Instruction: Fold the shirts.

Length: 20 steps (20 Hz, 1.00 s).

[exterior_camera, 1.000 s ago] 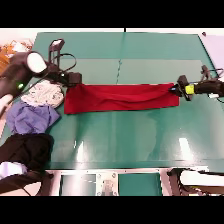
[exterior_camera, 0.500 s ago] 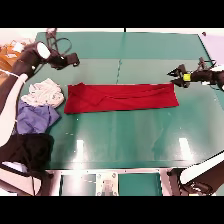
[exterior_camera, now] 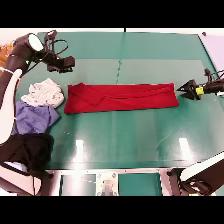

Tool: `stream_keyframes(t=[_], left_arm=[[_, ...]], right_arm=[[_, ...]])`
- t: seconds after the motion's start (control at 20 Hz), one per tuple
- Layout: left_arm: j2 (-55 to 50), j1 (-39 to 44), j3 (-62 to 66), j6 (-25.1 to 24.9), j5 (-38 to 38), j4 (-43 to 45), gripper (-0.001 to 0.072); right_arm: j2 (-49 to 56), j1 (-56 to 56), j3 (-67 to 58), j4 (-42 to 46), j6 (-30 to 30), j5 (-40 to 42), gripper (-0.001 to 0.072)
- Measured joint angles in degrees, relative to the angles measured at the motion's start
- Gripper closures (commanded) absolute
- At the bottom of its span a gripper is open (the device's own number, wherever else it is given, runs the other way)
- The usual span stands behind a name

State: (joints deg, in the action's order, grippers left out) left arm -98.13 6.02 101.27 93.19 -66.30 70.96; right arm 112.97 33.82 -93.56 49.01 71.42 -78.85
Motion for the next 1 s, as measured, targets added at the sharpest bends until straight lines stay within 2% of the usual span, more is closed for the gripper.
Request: stream_keyframes(t=[0.1, 0.15, 0.2, 0.25, 0.3, 0.35, 0.5, 0.7, 1.0], left_arm=[[-0.04, 0.9, 0.02, -0.33, -0.94, -1.14, 0.0685], [-0.07, 1.62, -0.13, -0.52, -0.96, -1.49, 0.0685], [-0.09, 2.64, -0.57, -0.85, -1.03, -2.01, 0.0685], [-0.09, 3.78, -1.2, -1.14, -0.72, -2.29, 0.0685], [-0.11, 5.14, -2.14, -1.42, 0.11, -2.49, 0.0684], [-0.13, 6.49, -3.23, -1.6, 1.11, -2.58, 0.0685], [-0.2, 11.15, -7.04, -1.92, 5.77, -3.5, 0.0685], [-2.45, 16.59, -9.66, -2.51, 12.66, -7.48, 0.0685], [-11.58, 25.51, -9.9, -10.54, 22.34, -27.15, 0.0685]], right_arm=[[1.99, -0.72, 0.39, -2.78, -2.67, -2.19, 0.0203], [2.89, -1.44, 0.61, -4.09, -3.78, -3.3, 0.0234], [3.45, -2.23, 0.63, -4.39, -4.68, -3.63, 0.0342], [4.0, -3.17, 0.7, -4.57, -5.35, -3.74, 0.0549], [4.55, -4.26, 0.7, -5.05, -5.97, -4.22, 0.0671], [4.87, -5.16, 0.48, -5.05, -6.47, -5.44, 0.0699], [4.44, -6.95, -1.25, -4.39, -7.69, -7.87, 0.07], [-2.32, -7.76, -3.32, -6.08, -7.19, -11.93, 0.07], [-18.49, -8.85, -5.22, -7.19, -1.44, -16.33, 0.0699]])
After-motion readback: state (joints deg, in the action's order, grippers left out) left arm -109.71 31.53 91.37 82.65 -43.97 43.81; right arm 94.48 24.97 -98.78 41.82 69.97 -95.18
